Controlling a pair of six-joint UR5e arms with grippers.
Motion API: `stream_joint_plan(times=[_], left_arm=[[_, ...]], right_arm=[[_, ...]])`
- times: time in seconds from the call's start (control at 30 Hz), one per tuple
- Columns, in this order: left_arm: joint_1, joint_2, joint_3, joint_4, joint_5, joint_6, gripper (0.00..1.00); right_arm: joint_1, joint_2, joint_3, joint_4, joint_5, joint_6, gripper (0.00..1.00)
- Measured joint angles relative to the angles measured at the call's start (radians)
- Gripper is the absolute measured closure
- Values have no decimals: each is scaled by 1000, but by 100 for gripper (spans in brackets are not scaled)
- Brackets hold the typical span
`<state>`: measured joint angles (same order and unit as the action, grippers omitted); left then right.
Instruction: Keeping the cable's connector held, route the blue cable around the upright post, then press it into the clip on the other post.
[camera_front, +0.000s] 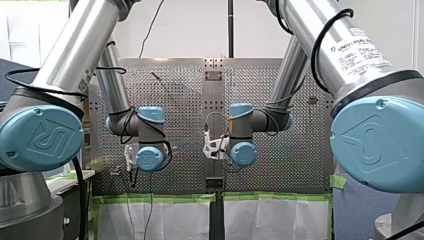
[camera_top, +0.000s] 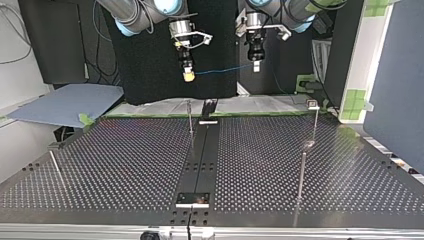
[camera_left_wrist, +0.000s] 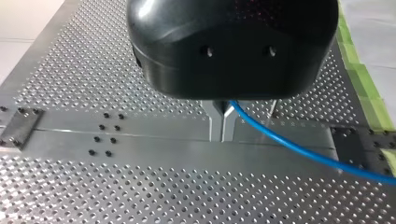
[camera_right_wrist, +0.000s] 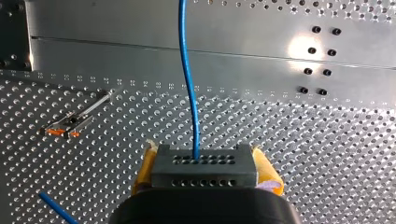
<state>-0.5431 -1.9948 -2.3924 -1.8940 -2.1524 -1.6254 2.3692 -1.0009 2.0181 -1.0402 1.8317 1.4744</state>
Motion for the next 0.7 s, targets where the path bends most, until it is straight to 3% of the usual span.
stream_joint_plan(times=[0.3,0.7], left_arm=[[13,-7,-2,-56,0,1,100],[13,-8,-2,-65,0,1,100]], right_arm=[[-1,0,0,0,0,0,100],[-1,0,0,0,0,0,100]])
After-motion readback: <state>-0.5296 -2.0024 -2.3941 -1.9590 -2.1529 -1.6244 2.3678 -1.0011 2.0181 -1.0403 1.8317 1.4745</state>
